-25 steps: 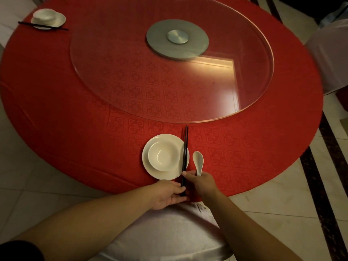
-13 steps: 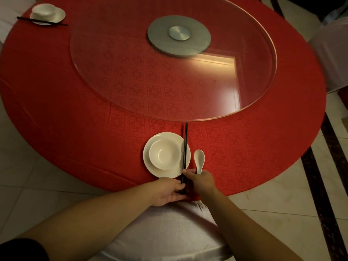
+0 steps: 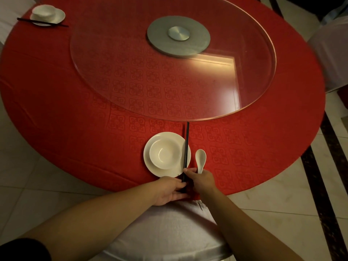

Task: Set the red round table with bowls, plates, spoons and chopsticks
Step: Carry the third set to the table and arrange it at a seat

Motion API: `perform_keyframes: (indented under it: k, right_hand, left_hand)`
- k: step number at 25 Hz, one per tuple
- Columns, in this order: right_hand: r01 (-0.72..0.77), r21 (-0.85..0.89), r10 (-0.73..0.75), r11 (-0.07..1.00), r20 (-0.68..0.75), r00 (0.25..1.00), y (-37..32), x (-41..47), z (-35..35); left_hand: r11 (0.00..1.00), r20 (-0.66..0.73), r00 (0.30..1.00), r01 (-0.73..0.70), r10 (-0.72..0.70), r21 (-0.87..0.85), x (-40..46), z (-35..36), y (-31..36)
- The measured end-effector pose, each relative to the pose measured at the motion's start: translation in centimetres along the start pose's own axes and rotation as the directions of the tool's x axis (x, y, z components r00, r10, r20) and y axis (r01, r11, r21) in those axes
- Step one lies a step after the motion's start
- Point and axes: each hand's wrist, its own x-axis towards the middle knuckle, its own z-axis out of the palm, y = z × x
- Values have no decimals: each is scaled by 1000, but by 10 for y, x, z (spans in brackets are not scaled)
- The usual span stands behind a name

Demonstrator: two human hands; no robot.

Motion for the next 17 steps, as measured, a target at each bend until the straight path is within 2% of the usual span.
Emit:
perform_keyframes:
  k: [5,10,14,17]
  right_hand:
    - [-6,-3,6,1000,8,1000,-3,-1,-3]
    - [-34,-46,29,998,-94,995,-7,0,-20]
    - [6,-81,-22,997,-193,981,-24,6,-36]
    - [77,-114,-98,990,-191,977,-44,8,-39]
  left_hand:
    - [1000,-32,999,29,-29,0,1,-3,0]
    - [958,-161,983,128,-88,257,-10,-22,10]
    - [843,-311,950,157,13,515,-31,-62,36]
    - [804,-465,870,155,164,574,-42,-88,62]
